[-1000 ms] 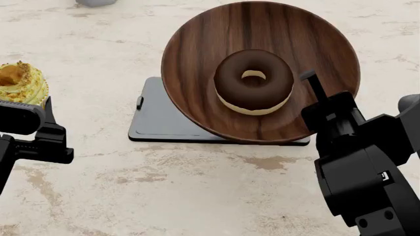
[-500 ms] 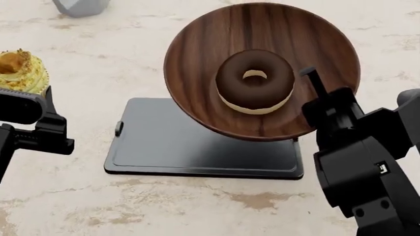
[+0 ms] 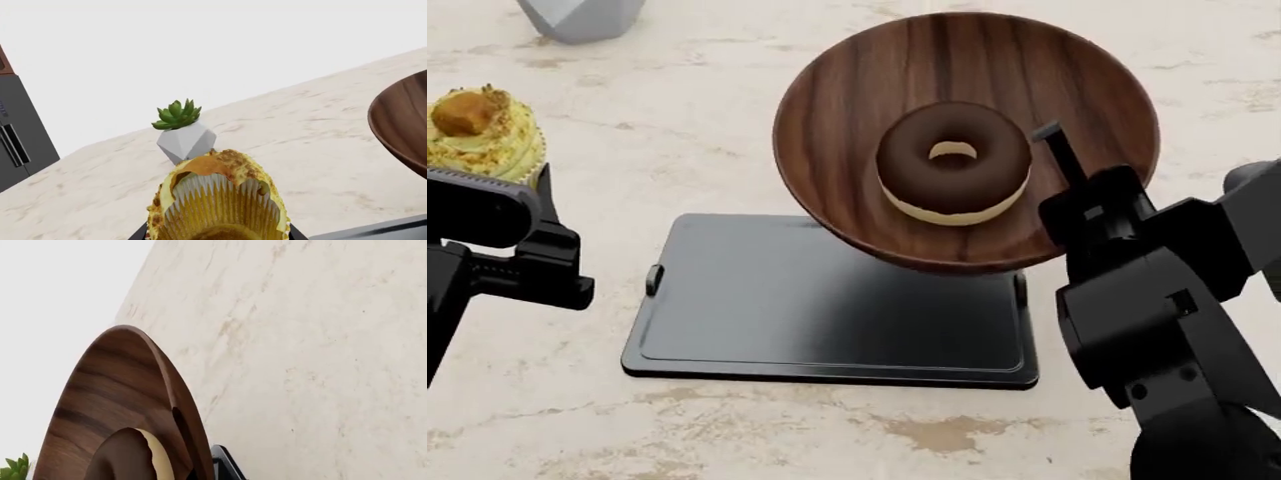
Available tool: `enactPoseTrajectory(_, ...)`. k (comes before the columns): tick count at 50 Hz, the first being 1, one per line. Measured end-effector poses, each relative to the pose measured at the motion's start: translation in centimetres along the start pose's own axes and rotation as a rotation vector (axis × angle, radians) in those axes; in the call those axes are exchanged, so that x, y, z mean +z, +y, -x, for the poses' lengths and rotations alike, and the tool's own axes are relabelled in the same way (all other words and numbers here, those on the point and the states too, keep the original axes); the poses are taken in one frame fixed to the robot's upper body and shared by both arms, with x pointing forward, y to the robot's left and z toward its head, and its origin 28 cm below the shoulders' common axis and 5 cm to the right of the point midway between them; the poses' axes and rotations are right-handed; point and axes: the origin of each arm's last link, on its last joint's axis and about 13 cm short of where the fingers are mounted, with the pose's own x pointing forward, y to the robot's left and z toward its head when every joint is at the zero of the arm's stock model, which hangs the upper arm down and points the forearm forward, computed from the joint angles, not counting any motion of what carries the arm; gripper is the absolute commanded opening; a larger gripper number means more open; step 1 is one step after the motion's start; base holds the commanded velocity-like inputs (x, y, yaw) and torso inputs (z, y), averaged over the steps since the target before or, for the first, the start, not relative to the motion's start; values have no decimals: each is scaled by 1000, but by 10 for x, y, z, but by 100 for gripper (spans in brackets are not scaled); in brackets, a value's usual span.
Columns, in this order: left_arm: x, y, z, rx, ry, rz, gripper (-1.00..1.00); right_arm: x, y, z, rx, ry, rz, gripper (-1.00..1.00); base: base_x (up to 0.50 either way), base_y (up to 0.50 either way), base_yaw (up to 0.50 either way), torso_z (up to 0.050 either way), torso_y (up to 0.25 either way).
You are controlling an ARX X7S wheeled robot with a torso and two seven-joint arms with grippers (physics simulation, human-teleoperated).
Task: Pick up the bowl with donut and place it on the tray. Pick up the cupcake and place it on the tray.
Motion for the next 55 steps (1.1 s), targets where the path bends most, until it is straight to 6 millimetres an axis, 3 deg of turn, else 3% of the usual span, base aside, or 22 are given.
enactPoseTrajectory(25, -9, -4, -5, -20, 11, -3, -100, -7, 10, -40, -55, 41, -12, -100, 0, 0, 0, 0, 1)
enactPoseTrajectory(55, -11, -10, -2, -34, 1, 9, -100, -12, -4, -19, -44, 66, 5, -100, 0, 0, 0, 0, 1)
